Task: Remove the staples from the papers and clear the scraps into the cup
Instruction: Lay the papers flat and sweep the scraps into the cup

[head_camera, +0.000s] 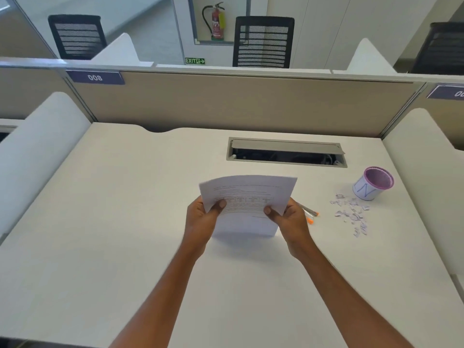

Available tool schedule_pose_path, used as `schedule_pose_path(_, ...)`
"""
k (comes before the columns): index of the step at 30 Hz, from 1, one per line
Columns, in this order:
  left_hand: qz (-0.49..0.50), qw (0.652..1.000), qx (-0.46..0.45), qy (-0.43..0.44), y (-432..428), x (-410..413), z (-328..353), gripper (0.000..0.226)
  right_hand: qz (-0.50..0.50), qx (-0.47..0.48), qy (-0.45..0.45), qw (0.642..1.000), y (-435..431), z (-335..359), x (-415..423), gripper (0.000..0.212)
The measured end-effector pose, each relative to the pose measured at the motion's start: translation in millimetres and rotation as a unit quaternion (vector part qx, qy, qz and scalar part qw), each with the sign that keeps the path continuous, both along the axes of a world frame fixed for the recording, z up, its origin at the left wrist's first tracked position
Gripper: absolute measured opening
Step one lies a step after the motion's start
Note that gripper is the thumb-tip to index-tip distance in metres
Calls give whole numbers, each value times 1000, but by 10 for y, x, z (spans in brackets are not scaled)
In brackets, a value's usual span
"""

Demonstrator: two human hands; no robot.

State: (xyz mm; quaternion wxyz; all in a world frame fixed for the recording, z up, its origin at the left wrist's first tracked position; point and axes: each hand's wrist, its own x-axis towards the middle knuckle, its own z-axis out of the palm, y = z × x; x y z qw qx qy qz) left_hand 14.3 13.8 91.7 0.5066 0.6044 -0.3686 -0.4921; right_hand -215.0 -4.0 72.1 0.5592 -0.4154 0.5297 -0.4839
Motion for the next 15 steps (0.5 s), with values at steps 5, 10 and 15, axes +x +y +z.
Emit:
schedule_pose_path(5,0,1000,-6,12,-29,-44,-24,22,-7,3,1,1000,-3,-37,5,36)
schedule_pose_path(10,-3,1000,-8,9,-10,-40,-58,26,2,4,-6,1000,-6,-69,-6,36)
schedule_pose_path(15,-16,1000,2,1,-6,-52,-84,27,3,15,-5,1000,34,-138,2,37)
